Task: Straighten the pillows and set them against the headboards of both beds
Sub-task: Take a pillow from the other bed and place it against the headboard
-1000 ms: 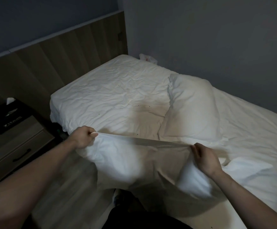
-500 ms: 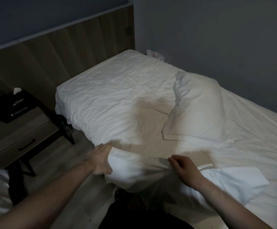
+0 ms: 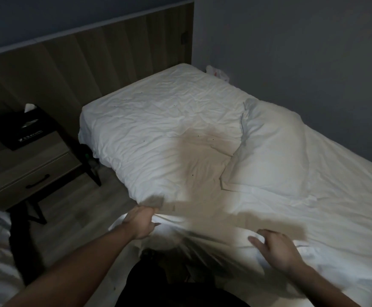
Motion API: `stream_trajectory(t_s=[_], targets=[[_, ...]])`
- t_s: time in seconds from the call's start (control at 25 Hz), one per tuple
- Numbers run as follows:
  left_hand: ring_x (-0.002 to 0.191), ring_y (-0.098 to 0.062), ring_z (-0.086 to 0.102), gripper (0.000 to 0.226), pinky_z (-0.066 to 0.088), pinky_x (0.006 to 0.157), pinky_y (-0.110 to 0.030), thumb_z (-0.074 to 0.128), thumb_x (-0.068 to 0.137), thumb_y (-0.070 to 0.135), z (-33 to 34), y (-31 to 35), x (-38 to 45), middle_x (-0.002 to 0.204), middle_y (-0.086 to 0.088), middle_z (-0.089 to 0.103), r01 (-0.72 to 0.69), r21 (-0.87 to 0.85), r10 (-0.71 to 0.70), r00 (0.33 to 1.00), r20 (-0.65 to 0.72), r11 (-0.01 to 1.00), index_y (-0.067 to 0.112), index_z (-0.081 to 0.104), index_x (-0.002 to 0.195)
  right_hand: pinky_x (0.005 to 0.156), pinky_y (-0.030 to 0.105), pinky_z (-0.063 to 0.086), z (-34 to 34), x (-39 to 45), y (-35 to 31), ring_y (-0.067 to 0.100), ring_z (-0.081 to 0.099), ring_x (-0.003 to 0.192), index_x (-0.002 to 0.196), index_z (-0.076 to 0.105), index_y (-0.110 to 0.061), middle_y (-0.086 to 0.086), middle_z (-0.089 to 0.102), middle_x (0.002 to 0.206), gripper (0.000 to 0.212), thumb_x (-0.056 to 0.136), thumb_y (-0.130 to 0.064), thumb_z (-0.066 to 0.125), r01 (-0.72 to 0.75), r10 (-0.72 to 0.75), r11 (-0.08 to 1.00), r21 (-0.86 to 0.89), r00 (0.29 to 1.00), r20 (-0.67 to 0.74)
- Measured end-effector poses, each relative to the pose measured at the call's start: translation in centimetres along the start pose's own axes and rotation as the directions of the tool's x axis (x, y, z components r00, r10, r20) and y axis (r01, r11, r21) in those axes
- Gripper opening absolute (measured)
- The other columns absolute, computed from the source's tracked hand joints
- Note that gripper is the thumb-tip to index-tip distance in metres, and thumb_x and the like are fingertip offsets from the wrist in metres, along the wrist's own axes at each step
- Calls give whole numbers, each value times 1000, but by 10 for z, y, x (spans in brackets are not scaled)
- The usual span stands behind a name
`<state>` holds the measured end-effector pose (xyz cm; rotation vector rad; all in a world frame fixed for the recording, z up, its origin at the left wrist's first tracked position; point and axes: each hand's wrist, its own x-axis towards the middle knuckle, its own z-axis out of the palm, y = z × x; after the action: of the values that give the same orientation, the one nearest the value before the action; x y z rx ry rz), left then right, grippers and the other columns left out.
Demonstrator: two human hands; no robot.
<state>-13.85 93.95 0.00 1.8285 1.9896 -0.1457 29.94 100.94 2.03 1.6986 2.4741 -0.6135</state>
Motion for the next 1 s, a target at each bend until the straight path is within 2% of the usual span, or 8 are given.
stream_trajectory(t_s=[0.08, 0.16, 0.24, 0.36, 0.52, 0.64, 0.84, 1.0], targets=[[107, -23, 69, 30, 51, 87, -31, 61, 89, 49, -17, 3, 0, 107, 4, 76, -45, -97, 39, 997, -62, 994, 29, 69, 111, 70, 37, 50, -2, 17, -4, 25, 71, 78, 67, 55, -24, -7, 56, 58, 75, 85, -85, 14, -91, 93, 994, 66, 995, -22], [91, -21, 72, 27, 55, 77, -32, 58, 86, 50, -41, -9, 2, 88, 7, 74, -43, -181, 21, 993, -119, 983, 27, 67, 97, 64, 36, 47, -21, 39, -22, 20, 64, 57, 54, 46, -25, -6, 46, 42, 61, 92, -72, 35, -144, 158, 972, 186, 986, -60], [78, -16, 71, 24, 55, 70, -31, 62, 84, 48, -72, -36, 3, 71, 12, 67, -3, -226, -36, 985, -168, 974, 25, 65, 90, 59, 35, 41, -41, 63, -54, 12, 45, 42, 49, 35, -24, -3, 38, 36, 60, 98, -52, 54, -111, 148, 955, 275, 982, -115], [67, -10, 67, 21, 50, 62, -28, 66, 79, 44, -121, -94, -5, 62, 10, 66, 62, -253, -126, 961, -245, 965, 23, 62, 81, 53, 34, 37, -67, 107, -122, 10, 32, 41, 49, 33, -23, -3, 34, 39, 62, 100, -45, 59, -10, 75, 940, 342, 982, -175], [63, -7, 64, 5, 53, 61, -32, 63, 75, 34, -159, -176, -19, 62, 11, 67, 133, -300, -229, 922, -312, 945, 30, 60, 75, 53, 31, 34, -83, 169, -214, 11, 38, 41, 47, 35, -26, -6, 38, 41, 61, 100, -44, 60, 115, -29, 908, 402, 976, -214], [63, -8, 65, 17, 53, 60, -31, 68, 74, 23, -179, -229, -24, 63, 11, 69, 181, -331, -293, 899, -326, 926, 37, 69, 85, 54, 38, 36, -86, 210, -273, 12, 32, 44, 52, 29, -21, -4, 33, 44, 62, 98, -49, 61, 153, -55, 907, 391, 966, -251], [65, -4, 65, 31, 51, 59, -31, 70, 79, 18, -211, -305, -22, 64, 15, 68, 134, -379, -292, 870, -397, 916, 49, 65, 79, 54, 40, 37, -83, 267, -355, 14, 31, 46, 54, 29, -17, -3, 27, 45, 64, 94, -55, 62, 183, -75, 910, 372, 955, -286], [57, -4, 61, 26, 46, 55, -31, 71, 82, 23, -240, -348, -7, 55, 8, 62, 136, -366, -301, 843, -446, 921, 28, 53, 64, 53, 35, 33, -87, 302, -399, 12, 26, 43, 52, 28, -19, -3, 26, 44, 64, 94, -50, 64, 178, -63, 901, 396, 956, -285]])
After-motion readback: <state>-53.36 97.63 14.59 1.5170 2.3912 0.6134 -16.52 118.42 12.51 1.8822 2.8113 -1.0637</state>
